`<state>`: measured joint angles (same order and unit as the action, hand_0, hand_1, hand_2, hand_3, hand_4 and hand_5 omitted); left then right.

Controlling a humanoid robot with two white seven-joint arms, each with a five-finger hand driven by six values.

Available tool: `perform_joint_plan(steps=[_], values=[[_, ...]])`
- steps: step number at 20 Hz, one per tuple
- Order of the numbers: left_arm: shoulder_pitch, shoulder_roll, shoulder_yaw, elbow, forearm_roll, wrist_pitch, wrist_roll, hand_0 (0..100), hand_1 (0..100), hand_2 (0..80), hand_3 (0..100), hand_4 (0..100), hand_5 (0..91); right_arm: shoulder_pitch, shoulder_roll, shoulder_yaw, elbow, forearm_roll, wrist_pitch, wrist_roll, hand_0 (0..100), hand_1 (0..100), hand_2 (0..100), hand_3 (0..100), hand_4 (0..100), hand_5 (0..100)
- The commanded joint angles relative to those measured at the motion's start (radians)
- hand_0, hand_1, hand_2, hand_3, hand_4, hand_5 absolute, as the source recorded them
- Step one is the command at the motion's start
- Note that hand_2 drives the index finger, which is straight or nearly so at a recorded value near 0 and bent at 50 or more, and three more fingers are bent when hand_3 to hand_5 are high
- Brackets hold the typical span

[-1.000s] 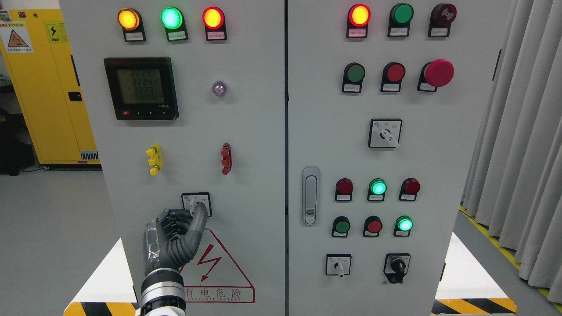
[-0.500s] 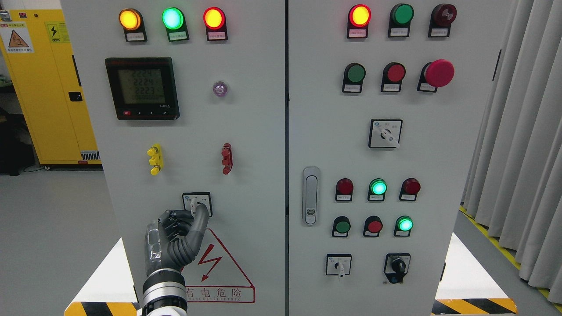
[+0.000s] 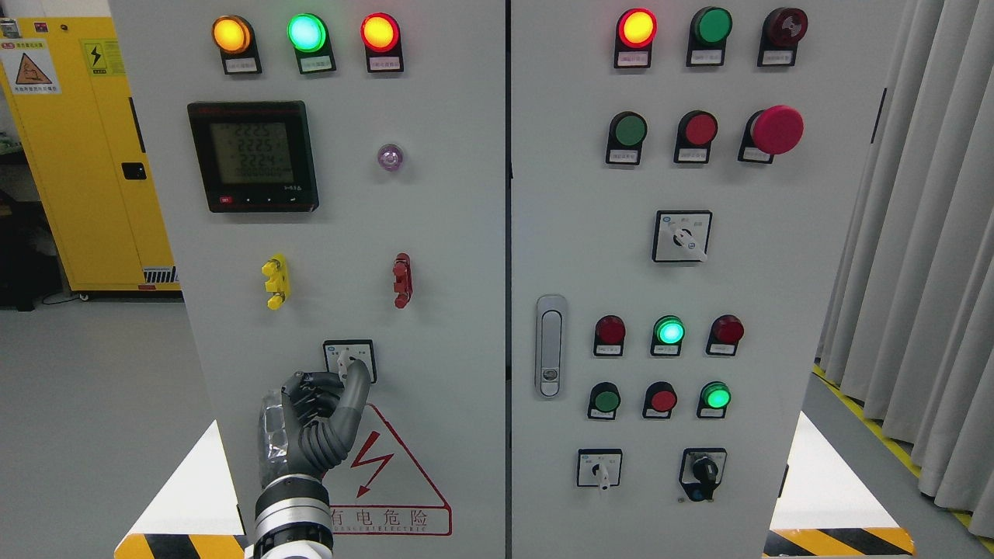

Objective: Turn on light switch 1

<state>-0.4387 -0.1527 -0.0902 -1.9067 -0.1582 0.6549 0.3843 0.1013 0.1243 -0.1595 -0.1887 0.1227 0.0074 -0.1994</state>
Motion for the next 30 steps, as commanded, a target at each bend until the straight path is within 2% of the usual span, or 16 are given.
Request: perform_joint_plan(steps=[1, 22, 30], values=[[-0.003, -0.001, -0.002, 0.003, 0.000, 0.000, -0.007, 43, 56, 57.9, 88, 84, 80.1, 0.000, 0.000, 0.000, 0.000, 0.000, 0.000, 0.000, 0, 50, 4, 0, 0, 0], [-0.003, -0.001, -0.005, 0.005, 0.002, -0.003, -0.008, 52, 53, 57.8, 88, 84, 79.5, 0.000, 0.000, 0.000, 0.000, 0.000, 0.000, 0.000, 0, 50, 4, 0, 0, 0], [-0.002, -0.001, -0.005, 0.005, 0.003, -0.003, -0.008, 27, 56, 59.2, 88, 84, 79.5, 0.000, 0.000, 0.000, 0.000, 0.000, 0.000, 0.000, 0, 50, 4, 0, 0, 0]])
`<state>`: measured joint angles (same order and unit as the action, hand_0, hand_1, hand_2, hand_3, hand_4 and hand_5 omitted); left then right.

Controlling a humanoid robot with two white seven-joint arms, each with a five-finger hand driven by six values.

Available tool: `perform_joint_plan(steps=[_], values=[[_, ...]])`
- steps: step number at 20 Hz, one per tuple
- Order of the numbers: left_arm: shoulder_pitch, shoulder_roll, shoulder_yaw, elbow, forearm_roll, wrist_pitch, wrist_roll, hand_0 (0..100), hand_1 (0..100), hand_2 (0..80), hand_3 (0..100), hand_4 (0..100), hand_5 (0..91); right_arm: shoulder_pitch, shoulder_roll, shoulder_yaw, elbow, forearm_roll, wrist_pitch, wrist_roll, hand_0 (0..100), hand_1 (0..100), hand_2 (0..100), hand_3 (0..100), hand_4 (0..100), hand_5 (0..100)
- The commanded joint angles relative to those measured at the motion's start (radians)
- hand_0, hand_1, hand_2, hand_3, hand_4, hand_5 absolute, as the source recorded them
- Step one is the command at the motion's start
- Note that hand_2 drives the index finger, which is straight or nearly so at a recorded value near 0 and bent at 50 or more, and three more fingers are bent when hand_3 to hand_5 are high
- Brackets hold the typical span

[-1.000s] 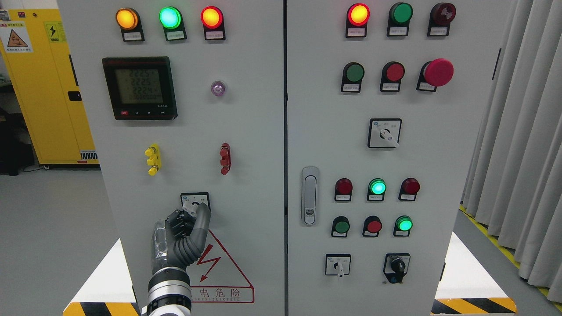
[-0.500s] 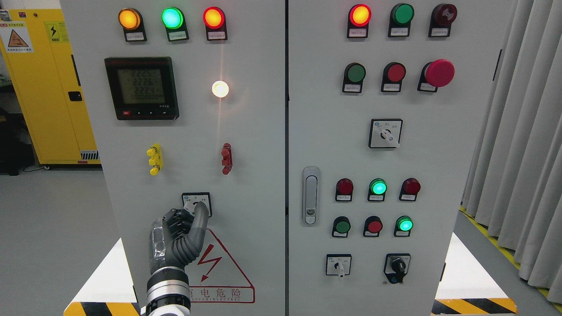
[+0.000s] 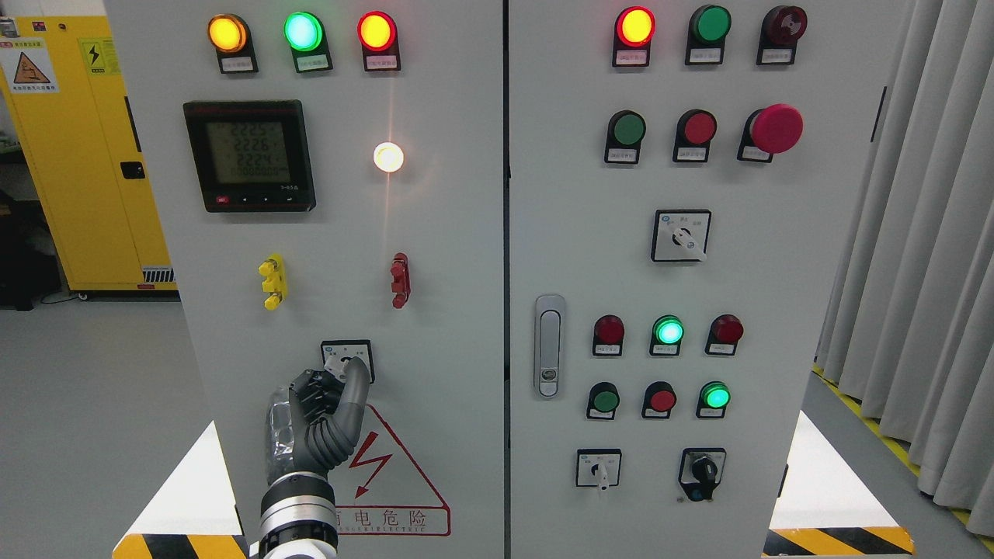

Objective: Turn on light switch 1

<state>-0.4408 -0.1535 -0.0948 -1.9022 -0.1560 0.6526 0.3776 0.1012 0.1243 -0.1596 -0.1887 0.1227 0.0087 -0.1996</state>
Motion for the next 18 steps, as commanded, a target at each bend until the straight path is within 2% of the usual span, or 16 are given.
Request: perform_joint_plan(steps=[1, 8, 18], values=[[0.001, 0.000, 0.000, 0.000, 0.001, -0.001, -0.002, 25, 55, 59.4, 88, 84, 79.5, 0.000, 0.000, 0.000, 0.000, 0.000, -0.001, 0.000, 0, 50, 4, 0, 0, 0], [0.008, 0.000, 0.000, -0.003, 0.004, -0.007, 0.000, 13, 53, 60.4, 88, 84, 79.4, 0.000, 0.000, 0.000, 0.000, 0.000, -0.001, 0.000, 0, 50, 4, 0, 0, 0], [0.016, 0.002, 0.000, -0.008, 0.006, -0.010, 0.001, 9, 52, 61.6, 88, 84, 79.3, 0.000, 0.000, 0.000, 0.000, 0.000, -0.001, -0.001, 0, 50, 4, 0, 0, 0]])
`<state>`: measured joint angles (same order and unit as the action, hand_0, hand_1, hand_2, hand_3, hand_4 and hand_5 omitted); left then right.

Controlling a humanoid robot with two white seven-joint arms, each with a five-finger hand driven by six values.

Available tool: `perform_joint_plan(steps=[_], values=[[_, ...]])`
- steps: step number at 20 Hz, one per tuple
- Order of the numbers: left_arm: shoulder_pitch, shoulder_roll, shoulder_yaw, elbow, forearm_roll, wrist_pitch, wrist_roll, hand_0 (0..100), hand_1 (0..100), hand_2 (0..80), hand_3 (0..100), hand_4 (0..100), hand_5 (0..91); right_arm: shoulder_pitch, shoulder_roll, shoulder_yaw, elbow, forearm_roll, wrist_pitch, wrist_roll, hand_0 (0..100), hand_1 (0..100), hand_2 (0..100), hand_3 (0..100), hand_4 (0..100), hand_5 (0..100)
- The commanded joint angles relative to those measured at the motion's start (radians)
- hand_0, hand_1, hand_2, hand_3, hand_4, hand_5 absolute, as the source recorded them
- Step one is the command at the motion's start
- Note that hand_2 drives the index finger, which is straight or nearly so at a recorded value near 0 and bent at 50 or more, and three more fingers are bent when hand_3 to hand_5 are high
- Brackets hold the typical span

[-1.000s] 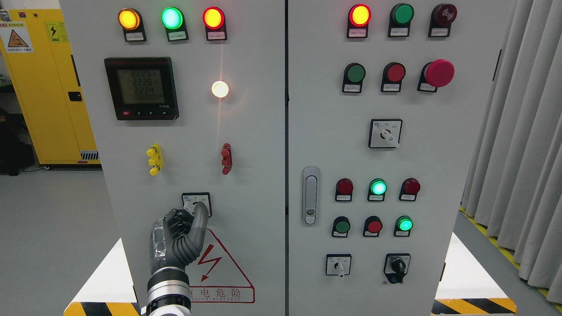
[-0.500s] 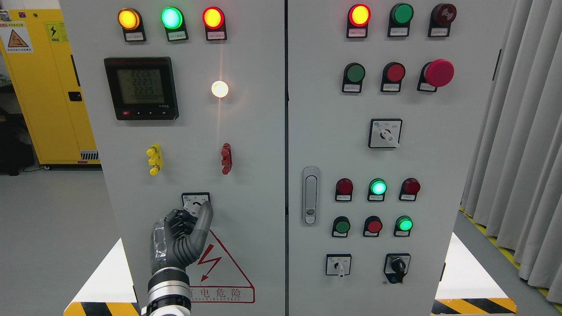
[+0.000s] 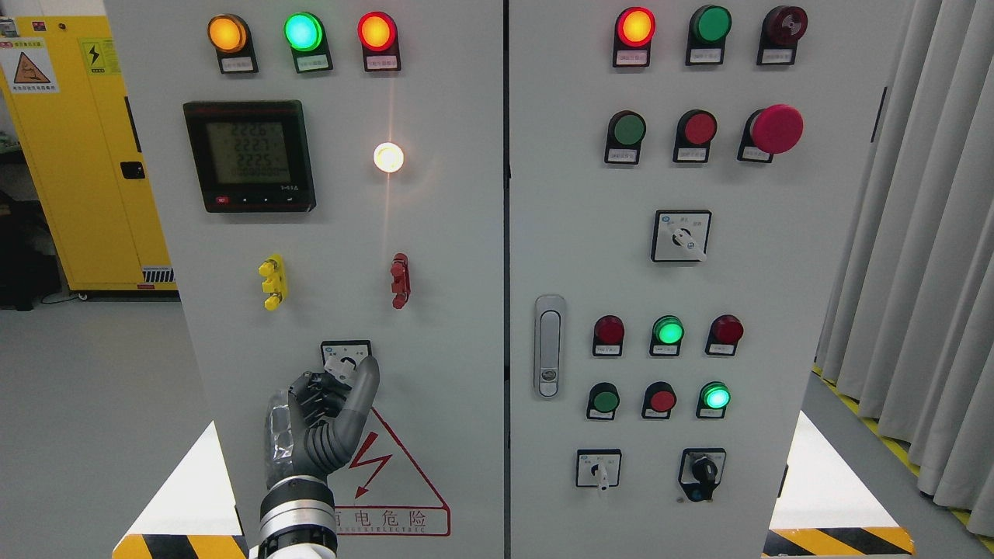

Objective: Turn on light switch 1

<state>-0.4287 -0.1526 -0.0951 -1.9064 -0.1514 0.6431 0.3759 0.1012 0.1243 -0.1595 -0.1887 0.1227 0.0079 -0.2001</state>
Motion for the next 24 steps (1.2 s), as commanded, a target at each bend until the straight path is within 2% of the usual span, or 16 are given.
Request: perform_joint_plan(steps=[1, 6, 11, 15, 18, 24], values=[[0.005, 0.001, 0.000, -0.003, 0.006, -0.002, 0.008, 8, 52, 62.0, 88, 84, 79.2, 0.000, 0.000, 0.000, 0.000, 0.000, 0.000, 0.001, 0, 50, 4, 0, 0, 0], [0.016, 0.002, 0.000, -0.005, 0.029, -0.005, 0.031, 8, 52, 62.8, 88, 84, 79.2, 0.000, 0.000, 0.000, 0.000, 0.000, 0.000, 0.001, 0, 50, 4, 0, 0, 0], [0.042, 0.005, 0.000, -0.008, 0.033, -0.057, 0.031, 7, 52, 63.7, 89, 84, 78.9, 0.000, 0.000, 0.000, 0.000, 0.000, 0.000, 0.001, 0, 50, 4, 0, 0, 0], [0.103, 0.010, -0.003, -0.019, 0.033, -0.120, 0.031, 8, 53, 64.6, 89, 84, 78.4, 0.000, 0.000, 0.000, 0.000, 0.000, 0.000, 0.001, 0, 50, 4, 0, 0, 0], [0.166, 0.021, -0.003, -0.036, 0.033, -0.207, 0.023, 9, 53, 65.1, 90, 84, 78.2, 0.000, 0.000, 0.000, 0.000, 0.000, 0.000, 0.001, 0, 50, 4, 0, 0, 0], [0.376, 0.048, 0.044, -0.036, 0.033, -0.448, -0.047, 9, 53, 67.5, 94, 85, 79.0, 0.000, 0.000, 0.000, 0.000, 0.000, 0.000, 0.001, 0, 50, 4, 0, 0, 0]])
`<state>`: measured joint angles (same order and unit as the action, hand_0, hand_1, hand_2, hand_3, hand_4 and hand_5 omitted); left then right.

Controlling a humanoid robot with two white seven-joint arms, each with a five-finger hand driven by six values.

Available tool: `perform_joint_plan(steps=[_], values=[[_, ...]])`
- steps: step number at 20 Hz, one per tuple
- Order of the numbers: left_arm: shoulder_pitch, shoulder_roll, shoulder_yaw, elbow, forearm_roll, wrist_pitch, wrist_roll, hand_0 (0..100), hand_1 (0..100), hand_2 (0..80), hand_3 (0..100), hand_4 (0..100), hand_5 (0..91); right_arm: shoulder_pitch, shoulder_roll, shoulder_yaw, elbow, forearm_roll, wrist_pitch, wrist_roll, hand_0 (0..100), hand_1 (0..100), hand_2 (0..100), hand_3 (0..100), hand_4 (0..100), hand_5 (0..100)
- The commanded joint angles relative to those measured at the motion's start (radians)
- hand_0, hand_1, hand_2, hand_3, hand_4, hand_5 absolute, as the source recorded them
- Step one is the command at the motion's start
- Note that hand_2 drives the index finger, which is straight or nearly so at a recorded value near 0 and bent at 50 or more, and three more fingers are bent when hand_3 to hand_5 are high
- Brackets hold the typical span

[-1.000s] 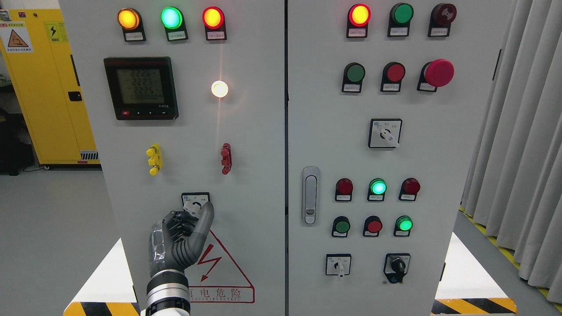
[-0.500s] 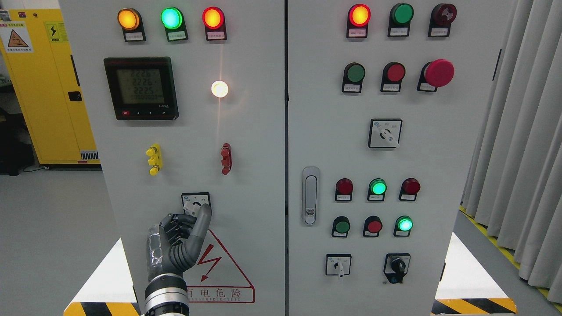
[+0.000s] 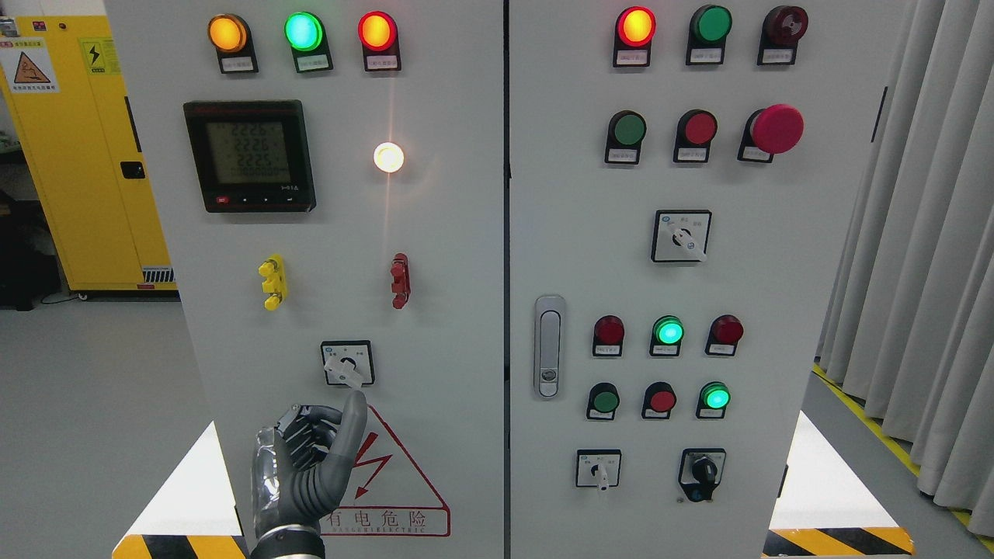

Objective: Turn on light switch 1

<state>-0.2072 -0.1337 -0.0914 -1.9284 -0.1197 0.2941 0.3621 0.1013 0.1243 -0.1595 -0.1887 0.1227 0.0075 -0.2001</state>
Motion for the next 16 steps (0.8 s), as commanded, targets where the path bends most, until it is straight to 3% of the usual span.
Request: perform_joint_plan(steps=[1, 4, 10, 13, 16], values=[[0.190, 0.031, 0.067, -0.011, 0.002, -0.131, -0.049, 9, 53, 68.1, 94, 85, 79.0, 0.000, 0.000, 0.000, 0.000, 0.000, 0.000, -0.001, 0, 50, 4, 0, 0, 0], [0.306, 0.048, 0.111, 0.003, 0.012, -0.197, -0.092, 9, 51, 68.4, 93, 86, 79.4, 0.000, 0.000, 0.000, 0.000, 0.000, 0.000, 0.001, 0, 50, 4, 0, 0, 0], [0.497, 0.107, 0.222, 0.215, 0.166, -0.361, -0.187, 10, 48, 66.5, 92, 90, 81.6, 0.000, 0.000, 0.000, 0.000, 0.000, 0.000, 0.001, 0, 50, 4, 0, 0, 0], [0.540, 0.131, 0.240, 0.394, 0.176, -0.495, -0.212, 11, 46, 60.9, 95, 93, 82.5, 0.000, 0.000, 0.000, 0.000, 0.000, 0.000, 0.001, 0, 50, 4, 0, 0, 0], [0.571, 0.149, 0.240, 0.607, 0.178, -0.631, -0.215, 12, 44, 56.3, 90, 91, 77.5, 0.000, 0.000, 0.000, 0.000, 0.000, 0.000, 0.001, 0, 50, 4, 0, 0, 0]])
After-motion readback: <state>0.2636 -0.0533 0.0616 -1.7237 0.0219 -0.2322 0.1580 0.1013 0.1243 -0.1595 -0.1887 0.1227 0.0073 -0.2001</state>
